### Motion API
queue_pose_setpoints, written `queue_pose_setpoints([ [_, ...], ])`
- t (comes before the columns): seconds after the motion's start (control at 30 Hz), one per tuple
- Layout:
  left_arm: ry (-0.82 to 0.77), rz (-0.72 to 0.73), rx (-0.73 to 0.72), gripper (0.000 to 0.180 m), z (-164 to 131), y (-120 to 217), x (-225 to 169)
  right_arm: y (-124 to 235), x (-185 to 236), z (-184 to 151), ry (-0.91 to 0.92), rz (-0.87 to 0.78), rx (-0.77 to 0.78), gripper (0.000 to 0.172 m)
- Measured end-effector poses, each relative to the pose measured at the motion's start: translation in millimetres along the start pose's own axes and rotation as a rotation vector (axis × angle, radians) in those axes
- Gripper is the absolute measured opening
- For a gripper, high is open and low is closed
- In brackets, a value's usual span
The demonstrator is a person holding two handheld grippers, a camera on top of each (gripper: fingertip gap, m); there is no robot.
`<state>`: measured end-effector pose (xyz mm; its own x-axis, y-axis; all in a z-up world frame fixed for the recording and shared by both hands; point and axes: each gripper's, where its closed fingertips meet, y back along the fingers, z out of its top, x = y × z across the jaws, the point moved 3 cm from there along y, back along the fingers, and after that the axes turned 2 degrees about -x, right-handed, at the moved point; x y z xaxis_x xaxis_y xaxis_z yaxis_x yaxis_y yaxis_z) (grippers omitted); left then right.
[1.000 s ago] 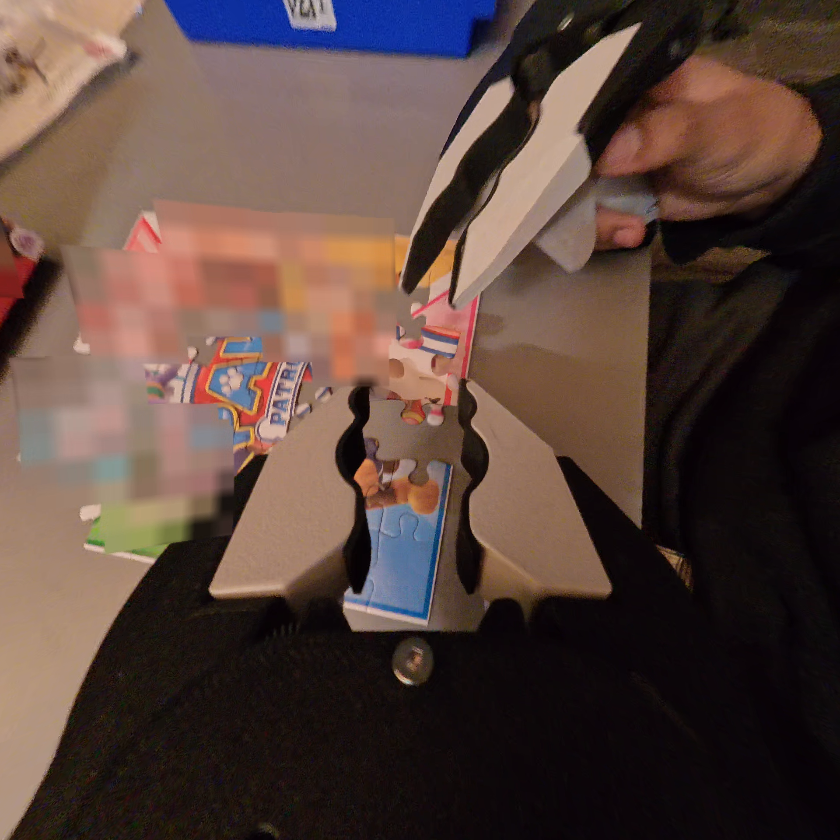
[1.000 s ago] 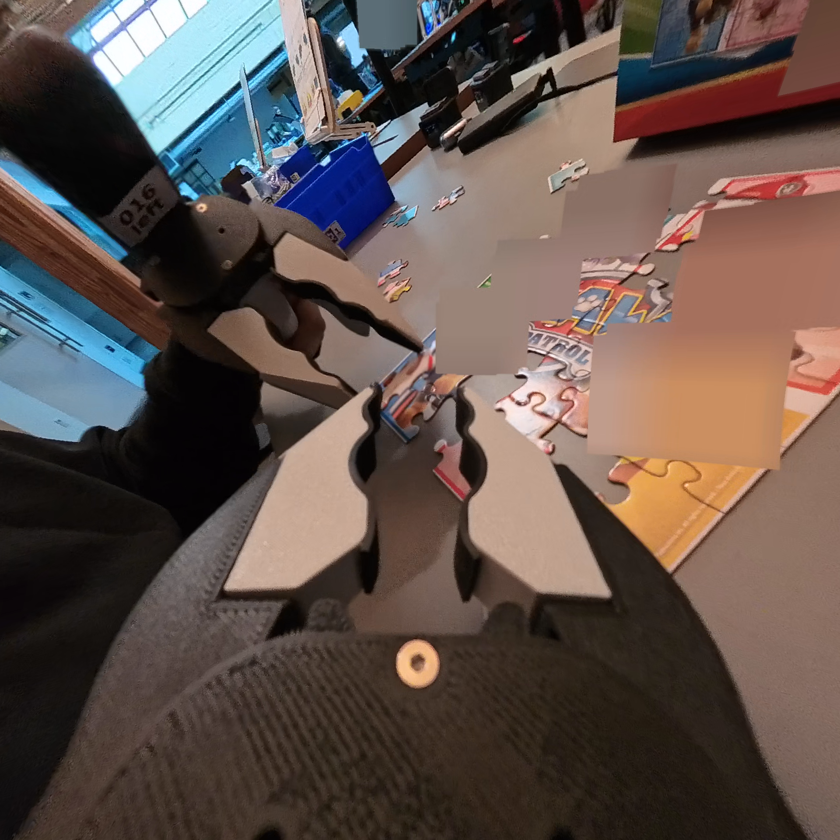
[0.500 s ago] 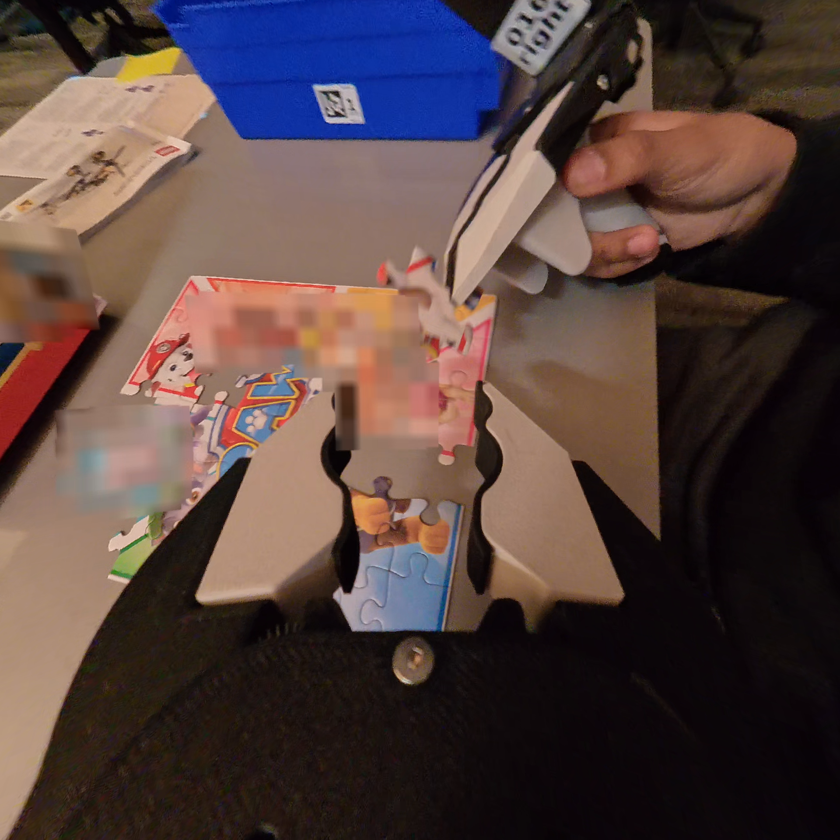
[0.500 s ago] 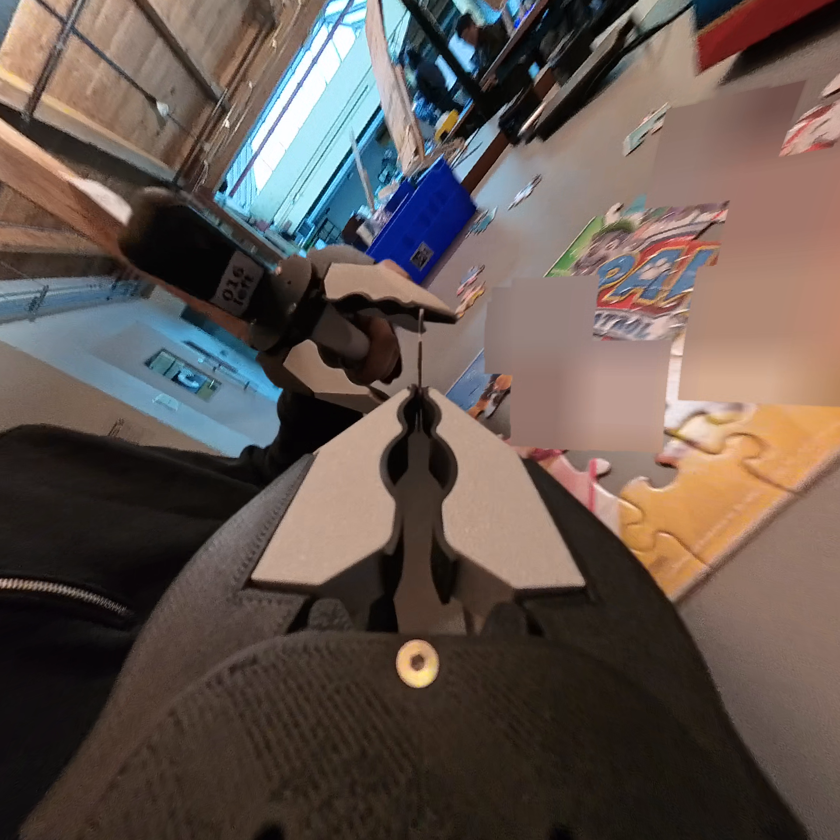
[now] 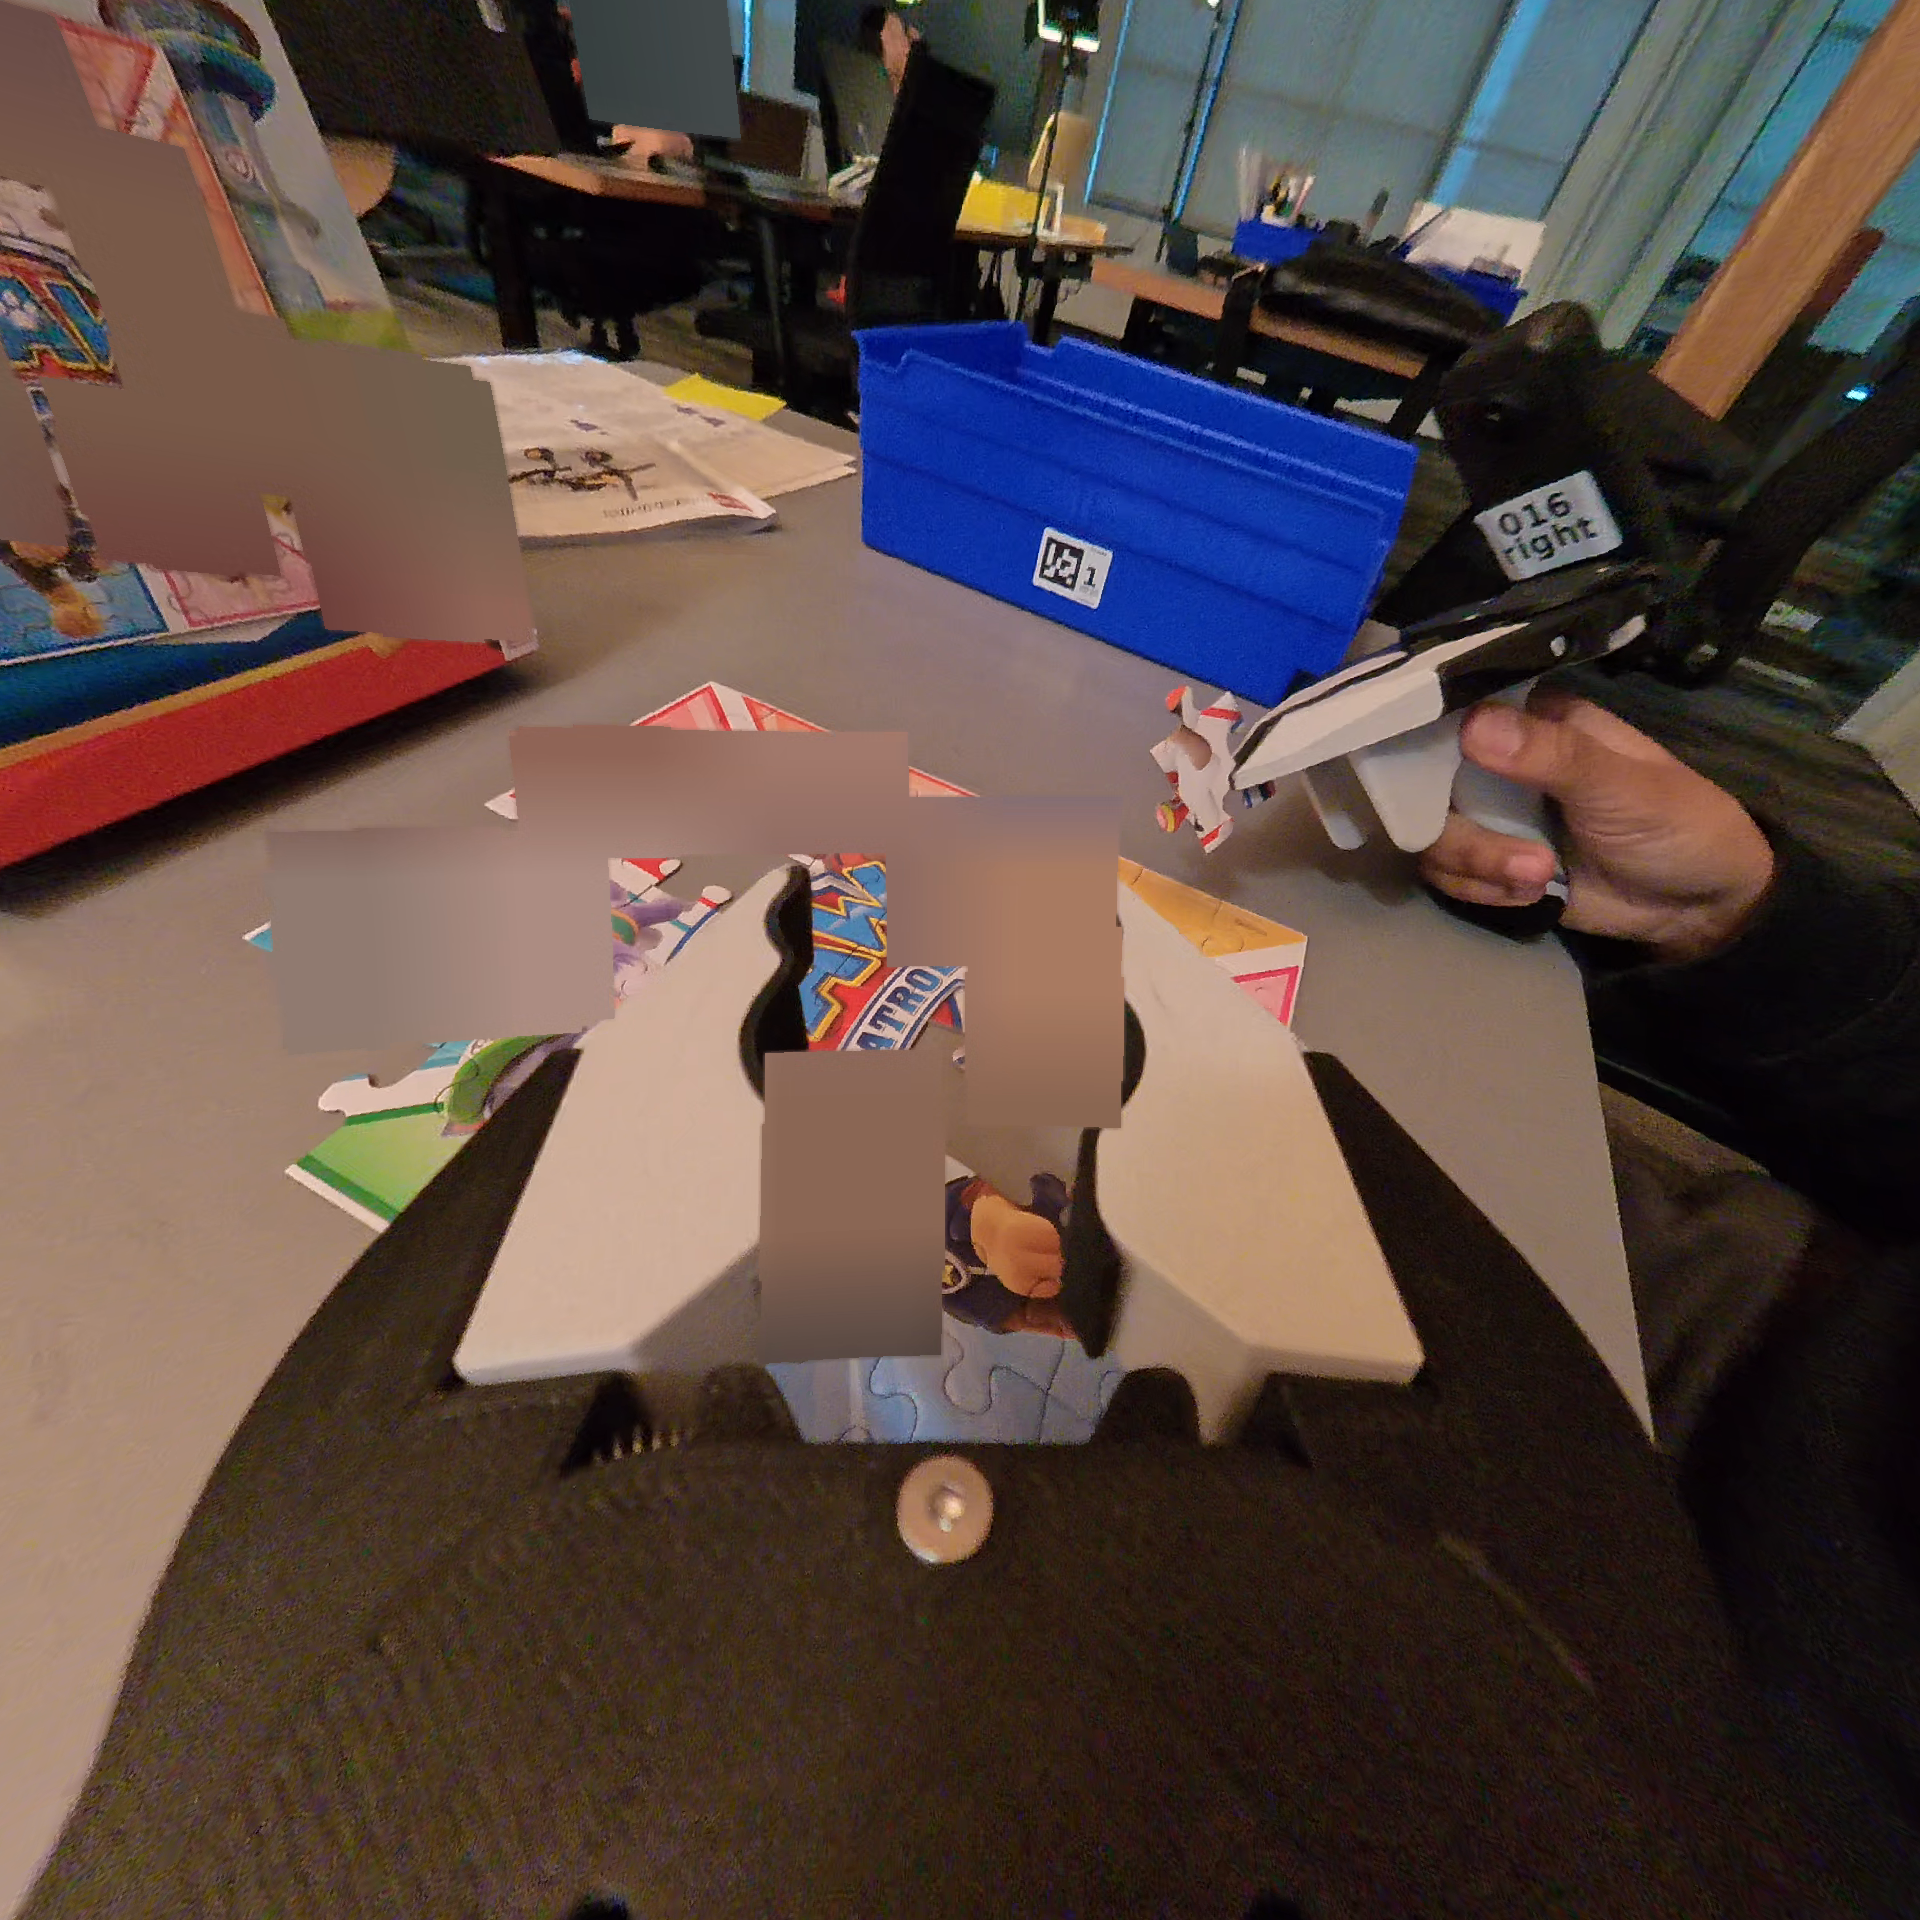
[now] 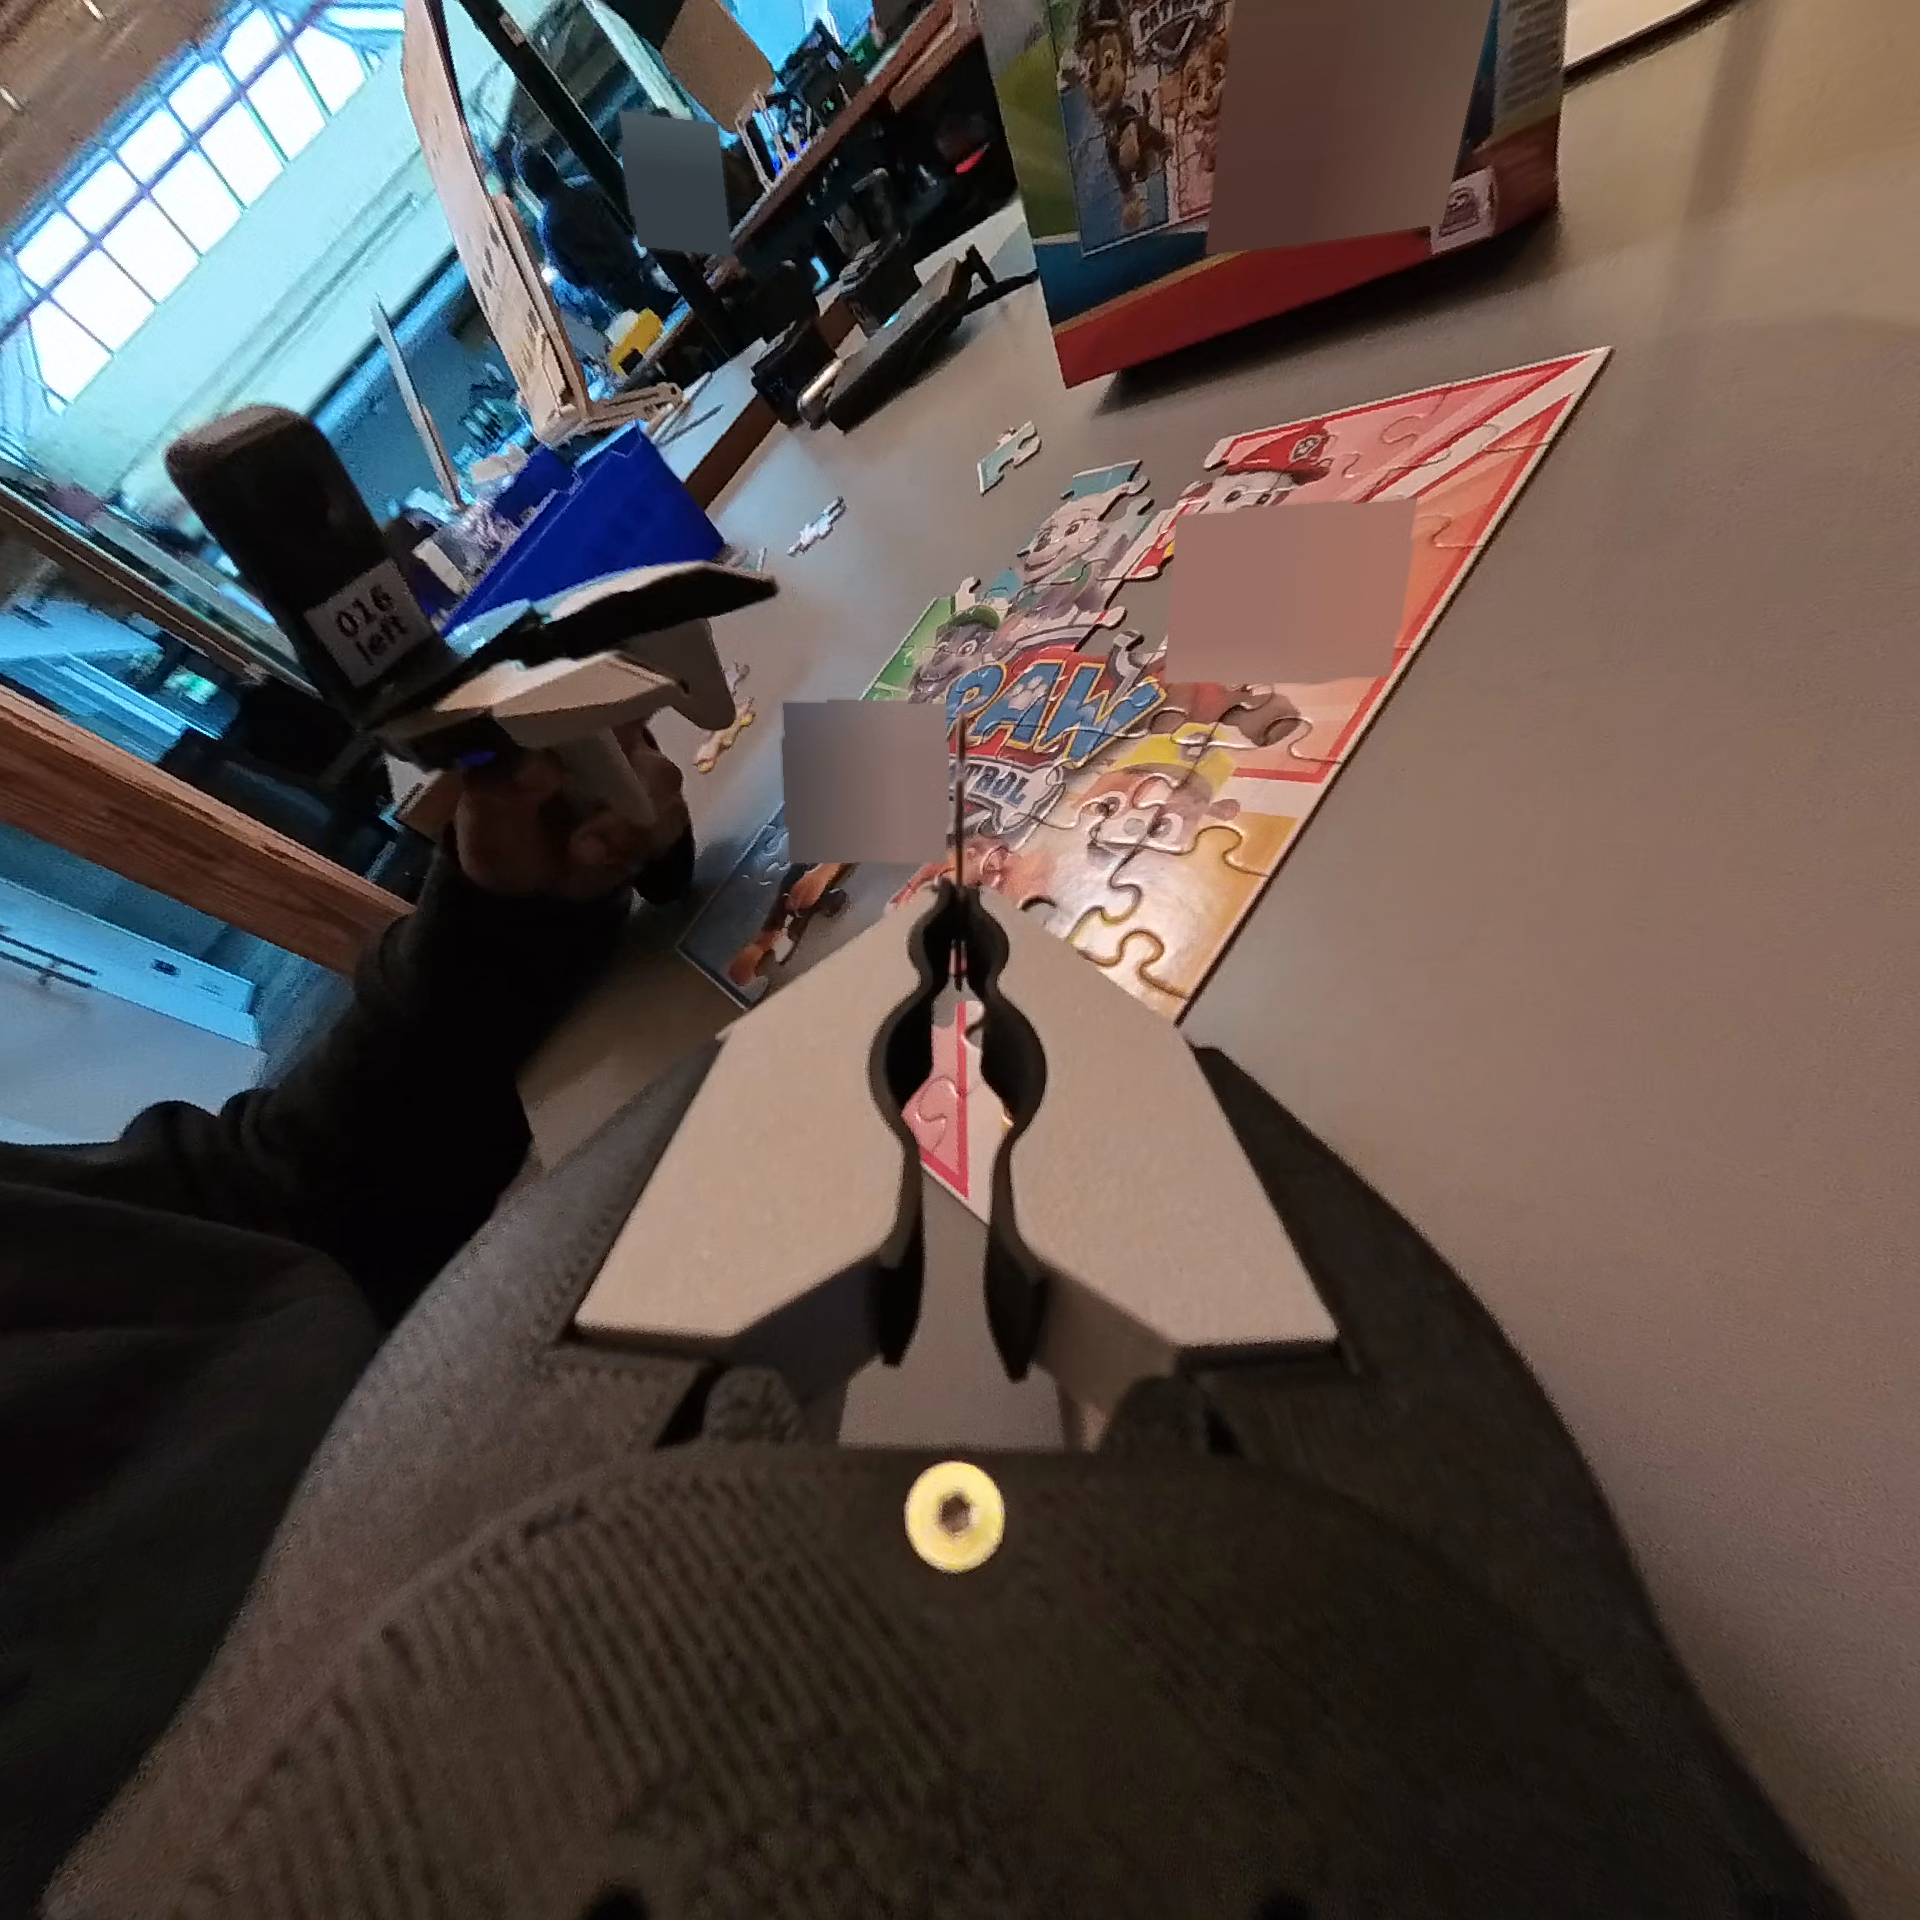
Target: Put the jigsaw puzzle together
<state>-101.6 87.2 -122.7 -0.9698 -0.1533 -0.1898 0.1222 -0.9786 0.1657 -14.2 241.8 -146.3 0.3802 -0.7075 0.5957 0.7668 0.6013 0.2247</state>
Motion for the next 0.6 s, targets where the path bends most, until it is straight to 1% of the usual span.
queue_pose_setpoints([
  [0.03,0.005,-0.004,0.000,0.050,-0.1,-0.2,-0.2,1.0,-1.2,0.9,-0.024,0.013,-0.009,0.000],
  [0.17,0.028,-0.019,-0.006,0.049,0.2,0.3,0.8,4.5,-3.8,4.4,-0.097,0.066,-0.039,0.000],
  [0.3,0.054,-0.024,-0.015,0.050,0.9,1.3,3.0,5.6,-1.1,6.2,-0.091,0.092,-0.054,0.000],
  [0.6,0.045,-0.026,-0.008,0.049,0.4,0.6,1.9,7.6,0.9,8.3,-0.093,0.117,-0.072,0.000],
])
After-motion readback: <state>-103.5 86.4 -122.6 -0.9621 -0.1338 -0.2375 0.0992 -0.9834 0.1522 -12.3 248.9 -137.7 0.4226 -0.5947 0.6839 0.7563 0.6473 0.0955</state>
